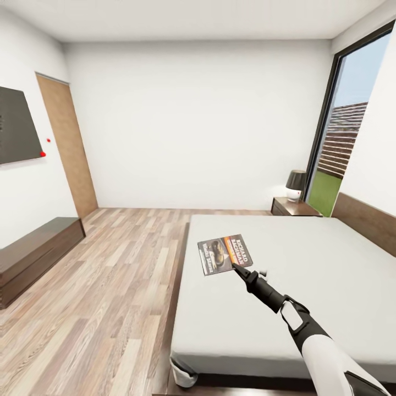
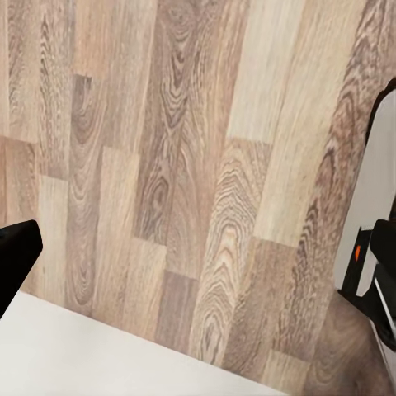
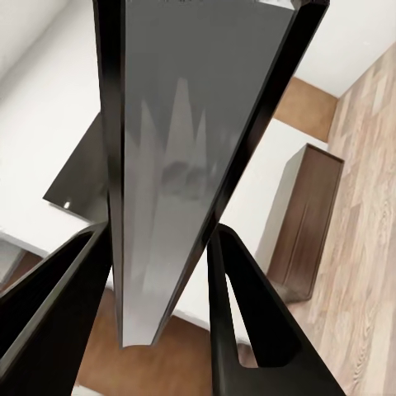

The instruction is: In the bedroom, move the book from the bed onto either nightstand, and place the two sandals side by side next to the bed.

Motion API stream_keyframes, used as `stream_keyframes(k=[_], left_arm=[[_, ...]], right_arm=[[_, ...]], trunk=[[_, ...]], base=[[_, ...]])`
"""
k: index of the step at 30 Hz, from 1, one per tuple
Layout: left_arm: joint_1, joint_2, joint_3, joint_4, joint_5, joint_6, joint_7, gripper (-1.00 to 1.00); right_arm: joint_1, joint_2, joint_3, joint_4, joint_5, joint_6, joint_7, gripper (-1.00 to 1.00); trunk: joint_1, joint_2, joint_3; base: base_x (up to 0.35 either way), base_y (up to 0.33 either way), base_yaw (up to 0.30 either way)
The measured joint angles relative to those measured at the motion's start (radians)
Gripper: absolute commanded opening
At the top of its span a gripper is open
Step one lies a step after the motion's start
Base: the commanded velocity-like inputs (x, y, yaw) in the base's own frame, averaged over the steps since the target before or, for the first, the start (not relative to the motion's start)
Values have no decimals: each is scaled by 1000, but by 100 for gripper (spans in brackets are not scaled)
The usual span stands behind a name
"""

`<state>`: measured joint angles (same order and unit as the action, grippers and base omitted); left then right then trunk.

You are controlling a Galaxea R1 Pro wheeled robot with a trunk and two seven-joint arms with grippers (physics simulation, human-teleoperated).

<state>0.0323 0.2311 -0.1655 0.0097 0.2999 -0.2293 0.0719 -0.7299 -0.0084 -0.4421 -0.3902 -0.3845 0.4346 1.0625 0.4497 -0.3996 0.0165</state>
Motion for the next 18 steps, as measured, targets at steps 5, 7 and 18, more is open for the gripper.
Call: stream_keyframes(k=[5,7,18], left_arm=[[0,-1,0,0,0,0,1,100],[0,-2,1,0,0,0,1,100],[0,-4,1,0,0,-1,1,100]], right_arm=[[0,0,0,2,0,0,0,-100],[0,0,0,2,0,0,0,-100],[0,0,0,3,-1,-1,2,-100]], trunk=[[0,0,3],[0,0,4],[0,0,6]], base=[[0,0,108],[0,0,99],[0,0,31]])
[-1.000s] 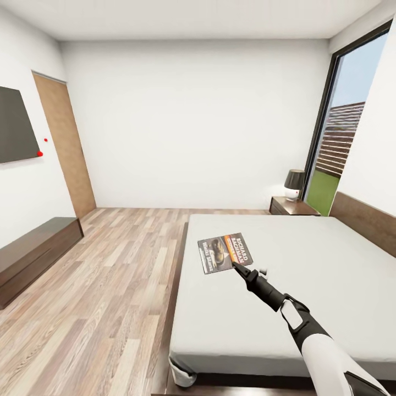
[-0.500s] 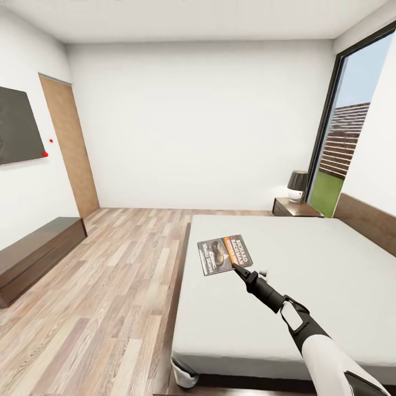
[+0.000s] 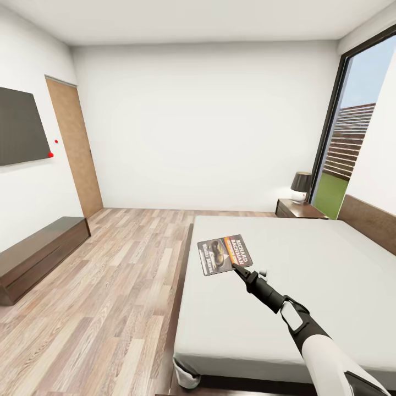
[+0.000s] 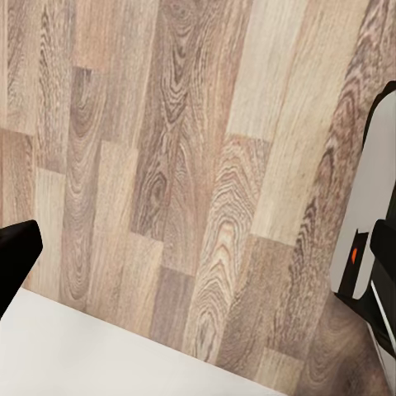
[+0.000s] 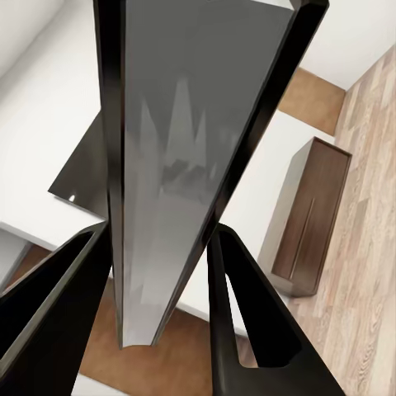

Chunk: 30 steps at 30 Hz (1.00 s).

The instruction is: In the bedroom, move the book from the bed onto either nightstand, and place the two sandals side by side next to the bed.

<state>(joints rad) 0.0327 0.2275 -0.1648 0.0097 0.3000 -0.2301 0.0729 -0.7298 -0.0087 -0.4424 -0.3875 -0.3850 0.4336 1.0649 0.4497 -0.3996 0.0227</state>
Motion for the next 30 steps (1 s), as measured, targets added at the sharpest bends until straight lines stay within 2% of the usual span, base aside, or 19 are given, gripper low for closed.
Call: stream_keyframes(k=[10,30], left_arm=[[0,0,0,0,0,0,0,100],[0,0,0,0,0,-1,0,100]], right_arm=[[0,1,-9,0,0,1,-1,-100],[0,2,-12,0,1,0,-1,-100]], trunk=[[0,0,3],[0,0,20]], base=[[0,0,72],[0,0,227]])
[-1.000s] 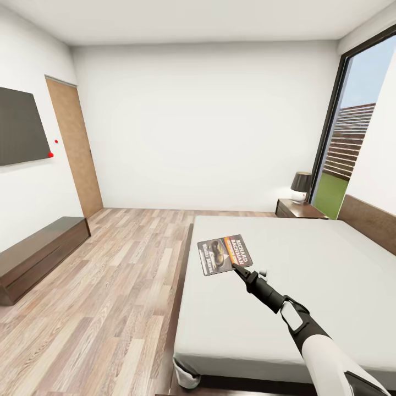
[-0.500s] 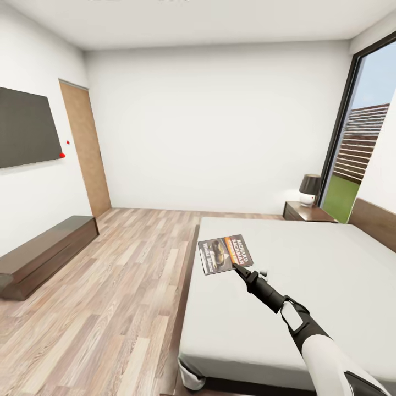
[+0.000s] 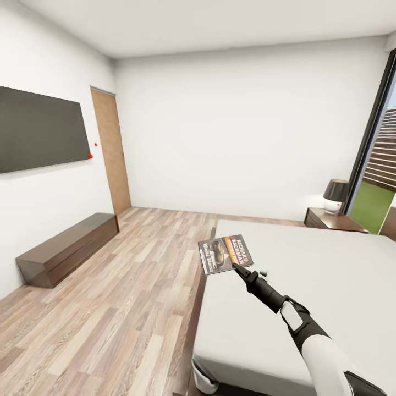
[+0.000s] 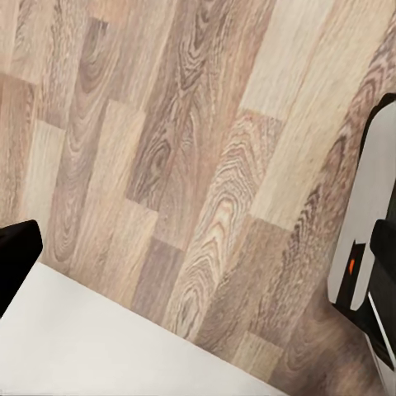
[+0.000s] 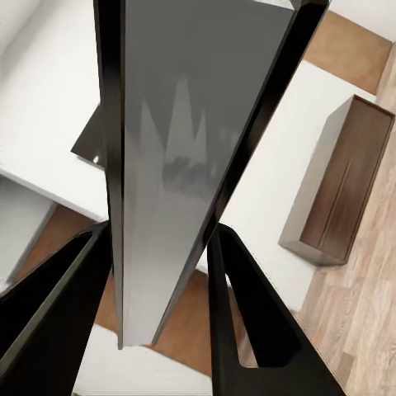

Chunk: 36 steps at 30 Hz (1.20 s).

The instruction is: In the bedroom, move the book from the bed onto either nightstand, and place the two sandals side by side next to the bed.

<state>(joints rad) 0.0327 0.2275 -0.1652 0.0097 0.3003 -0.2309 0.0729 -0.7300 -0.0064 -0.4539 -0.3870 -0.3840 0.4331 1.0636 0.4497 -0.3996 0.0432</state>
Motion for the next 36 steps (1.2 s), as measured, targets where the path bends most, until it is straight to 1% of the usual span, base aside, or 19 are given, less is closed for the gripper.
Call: stream_keyframes(k=[27,36], left_arm=[[0,1,-1,0,0,0,0,100],[0,1,-1,0,0,0,0,100]], right_arm=[[0,3,1,0,1,0,-2,-100],[0,5,0,0,0,1,-2,-100]], trunk=[[0,0,25],[0,0,36]], base=[[0,0,241],[0,0,206]])
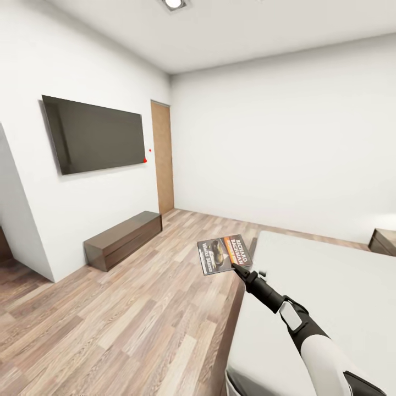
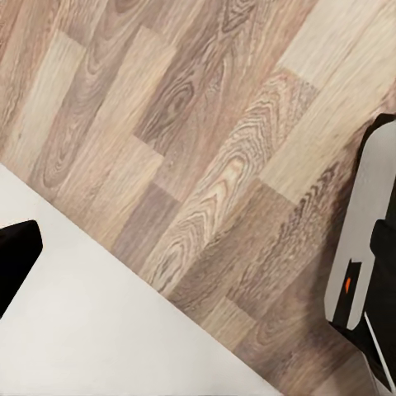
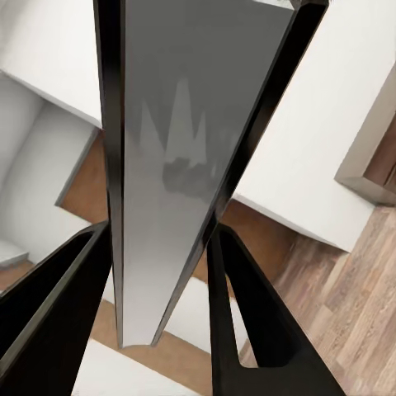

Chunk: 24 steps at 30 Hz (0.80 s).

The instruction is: In the bedroom, move the book from the bed onto either nightstand, and place the two sandals side by side next to the bed.

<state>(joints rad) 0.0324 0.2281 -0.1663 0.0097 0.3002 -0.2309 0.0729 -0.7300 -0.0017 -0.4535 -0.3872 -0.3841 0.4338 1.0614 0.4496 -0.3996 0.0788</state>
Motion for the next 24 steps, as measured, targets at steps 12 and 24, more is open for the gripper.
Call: stream_keyframes(k=[12,24], left_arm=[[0,0,0,0,0,0,0,100],[0,1,0,0,0,1,-6,100]], right_arm=[[0,0,0,1,0,1,-3,-100],[1,29,11,49,16,-9,-58,-100]], trunk=[[0,0,12],[0,0,14]], base=[[0,0,128],[0,0,10]])
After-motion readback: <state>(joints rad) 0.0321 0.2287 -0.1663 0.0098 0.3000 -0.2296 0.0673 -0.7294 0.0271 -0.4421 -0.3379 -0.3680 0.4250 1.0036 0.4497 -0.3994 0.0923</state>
